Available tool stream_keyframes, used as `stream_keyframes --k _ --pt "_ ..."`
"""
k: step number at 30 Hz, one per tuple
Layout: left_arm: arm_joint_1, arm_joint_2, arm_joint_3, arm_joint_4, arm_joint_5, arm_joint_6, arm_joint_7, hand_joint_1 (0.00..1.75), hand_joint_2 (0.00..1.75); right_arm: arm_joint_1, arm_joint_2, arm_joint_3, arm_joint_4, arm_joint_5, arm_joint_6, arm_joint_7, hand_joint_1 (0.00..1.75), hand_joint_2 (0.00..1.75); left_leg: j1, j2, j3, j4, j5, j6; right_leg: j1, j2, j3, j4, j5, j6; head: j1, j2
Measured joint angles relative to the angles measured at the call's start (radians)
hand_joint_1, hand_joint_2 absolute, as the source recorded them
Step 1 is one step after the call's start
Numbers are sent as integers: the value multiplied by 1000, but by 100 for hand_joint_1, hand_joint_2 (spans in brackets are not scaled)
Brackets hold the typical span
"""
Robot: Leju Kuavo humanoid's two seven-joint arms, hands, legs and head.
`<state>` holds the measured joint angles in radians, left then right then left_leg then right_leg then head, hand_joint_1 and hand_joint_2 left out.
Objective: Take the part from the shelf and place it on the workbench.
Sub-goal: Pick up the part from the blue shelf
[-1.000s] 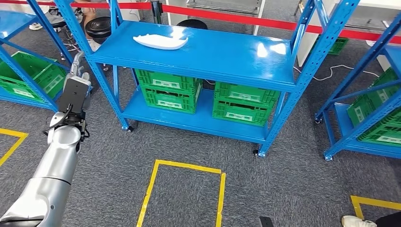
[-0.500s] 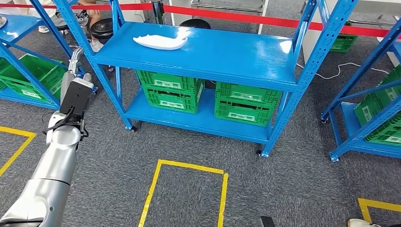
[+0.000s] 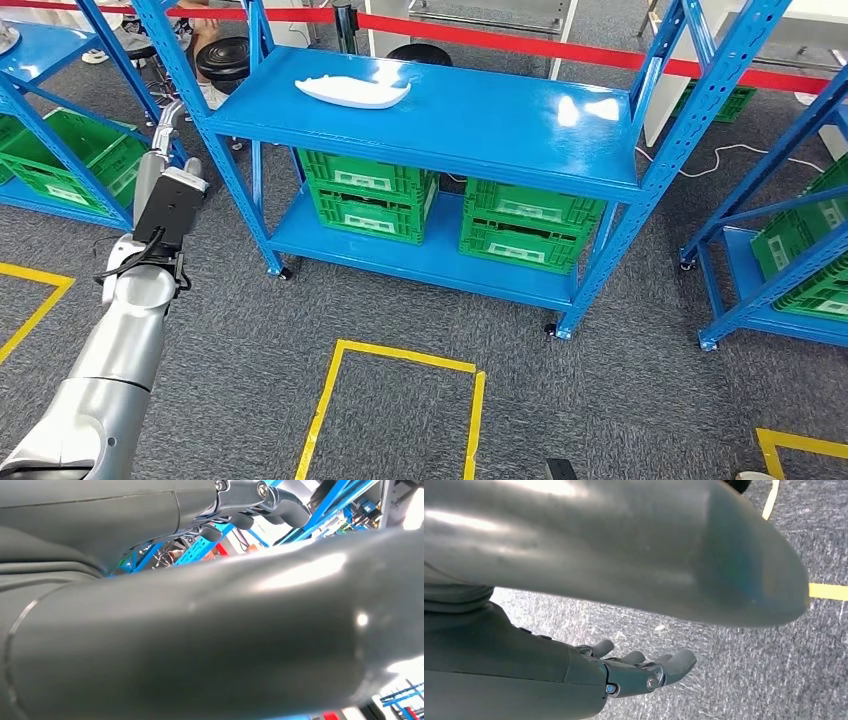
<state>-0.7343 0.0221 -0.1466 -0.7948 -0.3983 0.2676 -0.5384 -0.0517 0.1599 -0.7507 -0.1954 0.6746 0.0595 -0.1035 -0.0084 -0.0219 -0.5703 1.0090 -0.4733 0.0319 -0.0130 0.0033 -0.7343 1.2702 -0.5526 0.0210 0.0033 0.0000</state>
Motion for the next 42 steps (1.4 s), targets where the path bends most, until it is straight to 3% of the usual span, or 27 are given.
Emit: stream_keyframes --k 2,4,8,10,12,14,15,17,19,22,24,26,28,29,30,31,33,35,37,39,40,42 --pt "-1 -2 0 0 -1 3 1 0 0 0 -3 0 0 3 0 11 0 0 1 -1 11 5 -13 -9 -1 1 57 -137 73 -3 0 0" --pt "-2 -4 0 1 -2 4 3 0 0 -1 -4 0 1 6 -1 20 0 0 1 -1 16 8 -25 -21 2 1 95 -220 87 -13 0 0" --pt "-3 -7 0 1 -7 4 4 0 0 1 -5 0 1 7 -4 28 0 0 1 1 13 42 -32 -44 2 0 121 -233 81 -45 -3 0" --pt "-9 -7 -1 1 -9 4 4 0 0 -1 -5 0 1 6 -5 29 0 0 4 8 -34 126 -48 -54 -2 0 141 -238 71 -56 -7 0" --pt "-14 -7 -1 4 -9 4 4 0 0 -1 -5 0 1 6 -5 31 0 0 9 12 -116 245 -88 -65 -2 0 159 -239 56 -60 -10 0" --pt "-13 -7 -1 9 -9 4 4 0 0 1 -5 0 1 7 -4 33 0 0 14 15 -173 296 -101 -71 -2 0 180 -239 37 -60 -10 0" --pt "-13 -7 -1 11 -9 4 2 0 0 1 -5 0 1 7 -2 34 0 0 16 16 -177 271 -80 -71 -3 0 193 -239 27 -58 -10 0" --pt "-15 -6 -1 14 -8 4 -3 0 0 1 -5 0 1 5 4 35 0 0 17 20 -142 140 13 -67 -5 0 220 -240 5 -51 -10 0" --pt "-17 -6 -1 19 -6 1 -9 0 0 0 -5 0 2 0 10 36 0 0 11 25 -111 40 67 -56 -5 0 240 -244 -15 -39 -11 0" --pt "-17 -8 -3 24 -6 -4 -13 0 0 -1 -5 -1 2 -8 13 38 0 0 5 23 -93 14 67 -31 -3 -3 258 -251 -20 -18 -13 0" --pt "-23 -11 -5 25 -8 -6 -12 0 0 -2 -5 -1 2 -10 13 36 0 0 8 20 -71 6 59 -15 -3 -3 239 -201 -11 -12 -11 0" --pt "-32 -16 -8 27 -10 -7 -10 0 0 -3 -5 -2 2 -7 12 34 0 0 6 17 -50 3 44 -4 -3 -3 162 -79 -26 -9 -10 0" --pt "-36 -22 -12 32 -12 -8 -8 0 0 -2 -5 -2 2 -3 10 34 0 0 2 12 -29 2 23 2 -1 -3 71 24 -80 -8 -8 0" --pt "-35 -23 -14 34 -13 -9 -8 0 0 -1 -5 -2 2 -2 10 34 0 0 -1 10 -16 2 12 3 1 -3 42 38 -100 -8 -7 0" --pt "-35 -24 -15 35 -13 -9 -7 0 0 0 -5 -2 2 -1 9 34 0 0 -3 8 0 3 -1 4 3 -2 28 21 -98 -9 -7 0" --pt "-36 -25 -16 36 -13 -9 -7 0 0 1 -5 -2 2 0 9 34 0 0 -6 8 18 3 -14 3 5 -2 28 -25 -69 -14 -6 0" --pt "-38 -27 -16 39 -14 -9 -7 0 0 3 -5 -2 2 4 9 34 0 0 -9 7 47 4 -42 0 14 0 46 -153 51 -29 -6 0" --pt "-41 -29 -17 44 -13 -10 -6 0 0 4 -5 -1 3 14 9 36 0 0 -11 3 62 4 -62 -8 22 2 60 -226 134 -42 -7 0" --pt "-43 -30 -18 45 -13 -9 -5 0 0 3 -5 -1 4 25 7 37 0 0 -12 0 70 8 -65 -18 23 0 72 -237 141 -51 -6 0" --pt "-43 -27 -19 43 -13 -6 -4 0 0 1 -5 0 4 30 3 36 0 0 -12 2 56 47 -60 -29 17 0 92 -248 138 -62 -8 0" --pt "-42 -25 -19 42 -14 -5 -3 0 0 -1 -5 0 4 31 1 35 0 0 -11 5 32 89 -65 -35 13 0 103 -253 134 -67 -9 0" --pt "-39 -23 -20 43 -14 -5 -3 0 0 -3 -5 0 4 30 -1 34 0 0 -3 9 -44 205 -106 -50 9 0 120 -258 122 -73 -13 0"
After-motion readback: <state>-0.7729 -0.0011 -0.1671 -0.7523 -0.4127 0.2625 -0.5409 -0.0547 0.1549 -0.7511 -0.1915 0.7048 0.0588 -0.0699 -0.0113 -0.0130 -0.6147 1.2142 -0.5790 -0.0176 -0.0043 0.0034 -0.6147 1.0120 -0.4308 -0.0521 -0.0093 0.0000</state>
